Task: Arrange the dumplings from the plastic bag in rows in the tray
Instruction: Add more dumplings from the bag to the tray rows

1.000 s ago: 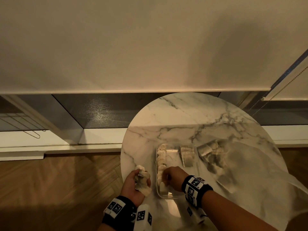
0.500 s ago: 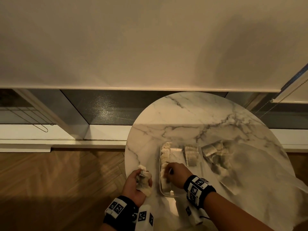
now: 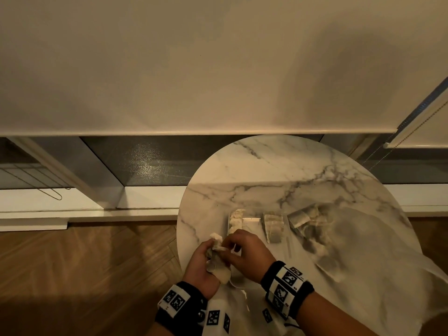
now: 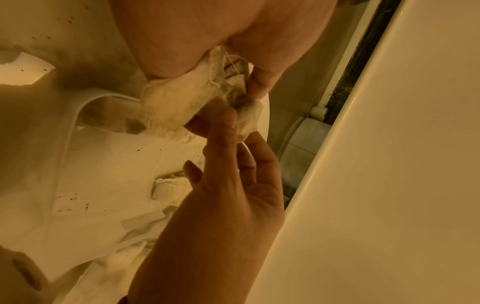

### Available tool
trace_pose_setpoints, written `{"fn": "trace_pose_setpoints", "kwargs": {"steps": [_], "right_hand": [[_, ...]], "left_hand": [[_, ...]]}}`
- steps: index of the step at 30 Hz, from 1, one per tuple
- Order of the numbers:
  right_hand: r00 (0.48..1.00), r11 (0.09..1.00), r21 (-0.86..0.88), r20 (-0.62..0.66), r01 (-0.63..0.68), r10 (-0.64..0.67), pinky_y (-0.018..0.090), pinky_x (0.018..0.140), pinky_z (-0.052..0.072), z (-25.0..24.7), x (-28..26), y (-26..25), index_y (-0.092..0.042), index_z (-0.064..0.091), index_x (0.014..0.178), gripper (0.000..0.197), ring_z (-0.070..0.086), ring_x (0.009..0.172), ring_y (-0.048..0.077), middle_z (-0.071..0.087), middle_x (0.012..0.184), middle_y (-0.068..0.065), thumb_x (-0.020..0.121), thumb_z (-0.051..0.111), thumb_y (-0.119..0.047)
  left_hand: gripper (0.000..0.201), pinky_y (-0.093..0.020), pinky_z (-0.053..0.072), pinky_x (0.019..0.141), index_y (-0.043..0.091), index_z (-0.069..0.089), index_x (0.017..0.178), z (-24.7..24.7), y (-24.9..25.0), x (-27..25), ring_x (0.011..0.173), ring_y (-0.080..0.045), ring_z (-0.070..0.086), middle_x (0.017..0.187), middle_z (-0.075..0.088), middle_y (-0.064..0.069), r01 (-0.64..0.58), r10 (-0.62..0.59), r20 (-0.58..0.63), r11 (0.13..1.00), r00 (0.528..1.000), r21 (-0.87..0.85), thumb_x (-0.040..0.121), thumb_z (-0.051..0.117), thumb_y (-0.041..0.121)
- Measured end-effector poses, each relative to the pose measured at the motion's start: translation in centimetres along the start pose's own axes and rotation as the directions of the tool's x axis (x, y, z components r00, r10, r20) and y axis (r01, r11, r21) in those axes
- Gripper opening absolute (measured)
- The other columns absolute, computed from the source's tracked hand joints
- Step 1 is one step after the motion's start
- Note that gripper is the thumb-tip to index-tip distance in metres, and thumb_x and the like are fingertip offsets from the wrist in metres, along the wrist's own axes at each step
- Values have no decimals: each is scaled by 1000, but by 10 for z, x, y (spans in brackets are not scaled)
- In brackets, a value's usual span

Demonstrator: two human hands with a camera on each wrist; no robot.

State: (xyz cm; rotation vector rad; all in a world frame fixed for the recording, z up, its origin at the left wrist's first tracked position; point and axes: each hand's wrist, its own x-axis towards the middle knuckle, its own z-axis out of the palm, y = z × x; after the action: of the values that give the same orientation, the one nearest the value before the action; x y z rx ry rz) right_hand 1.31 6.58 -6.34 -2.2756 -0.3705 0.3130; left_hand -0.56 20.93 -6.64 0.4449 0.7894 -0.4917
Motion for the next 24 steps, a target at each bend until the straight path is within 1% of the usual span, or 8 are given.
{"fn": "trace_pose_setpoints", "kwargs": {"steps": [5, 7, 10, 13, 14, 16, 19, 24], "right_hand": [[993, 969, 236, -73, -78, 98, 23, 69, 51, -8, -1, -3, -29, 68, 77, 15, 60, 72, 7, 66, 74, -9, 85, 69, -41], [978, 878, 453, -53, -158, 203, 27, 67, 55, -11, 1, -4, -23, 68, 77, 11, 63, 70, 9, 68, 73, -4, 85, 74, -28], [939, 662, 701, 32, -266, 343, 35, 65, 57, -19, 4, -6, -9, 66, 82, 8, 65, 71, 20, 68, 76, 11, 86, 73, -8], [919, 546, 789, 57, -280, 389, 35, 65, 57, -28, 4, -4, -2, 64, 88, 7, 66, 71, 24, 67, 78, 18, 86, 71, -2], [914, 524, 805, 55, -279, 403, 36, 65, 57, -31, 4, -3, 0, 64, 90, 8, 66, 72, 25, 67, 79, 19, 86, 71, -2], [905, 501, 820, 47, -277, 424, 36, 65, 57, -36, 5, 2, 4, 64, 98, 16, 65, 75, 28, 68, 82, 21, 86, 72, -3], [894, 522, 806, 21, -281, 448, 33, 62, 56, -45, 8, 11, 2, 65, 100, 17, 65, 71, 24, 69, 78, 14, 87, 72, -7], [871, 578, 753, -12, -316, 491, 31, 60, 55, -55, 17, 30, 0, 67, 100, 16, 66, 67, 16, 70, 75, 8, 91, 69, -12]], "left_hand": [[45, -35, 43, 104, -3, 57, 132, -4, 4, 9, 118, -30, 60, 128, 63, -22, 24, -24, -5, 1000, 1000, 8, 96, 51, 24], [48, -35, 40, 107, -2, 56, 135, -4, 5, 12, 124, -29, 56, 135, 58, -21, 39, -40, 5, 999, 999, 20, 96, 50, 25], [42, -34, 44, 93, 1, 63, 125, -1, 6, 14, 105, -27, 61, 123, 65, -18, 49, -49, 4, 998, 999, 30, 92, 52, 25], [51, -33, 33, 110, 2, 56, 137, -2, 7, 19, 119, -27, 53, 140, 56, -17, 83, -83, -11, 996, 997, 17, 93, 55, 28], [54, -30, 36, 105, 2, 56, 138, -3, 8, 21, 112, -26, 55, 137, 58, -16, 99, -99, -6, 995, 995, 12, 91, 58, 28], [52, -28, 44, 78, 4, 60, 131, -1, 8, 21, 87, -22, 58, 114, 64, -13, 131, -131, -26, 991, 991, 20, 85, 63, 29], [32, -28, 48, 52, 4, 66, 107, -1, 8, 20, 64, -20, 58, 88, 63, -9, 162, -160, -41, 986, 986, 43, 88, 59, 29], [23, -25, 49, 45, 4, 65, 87, -6, 17, 18, 52, -21, 60, 74, 62, -9, 138, -129, -134, 988, 983, 68, 84, 61, 27]]}}
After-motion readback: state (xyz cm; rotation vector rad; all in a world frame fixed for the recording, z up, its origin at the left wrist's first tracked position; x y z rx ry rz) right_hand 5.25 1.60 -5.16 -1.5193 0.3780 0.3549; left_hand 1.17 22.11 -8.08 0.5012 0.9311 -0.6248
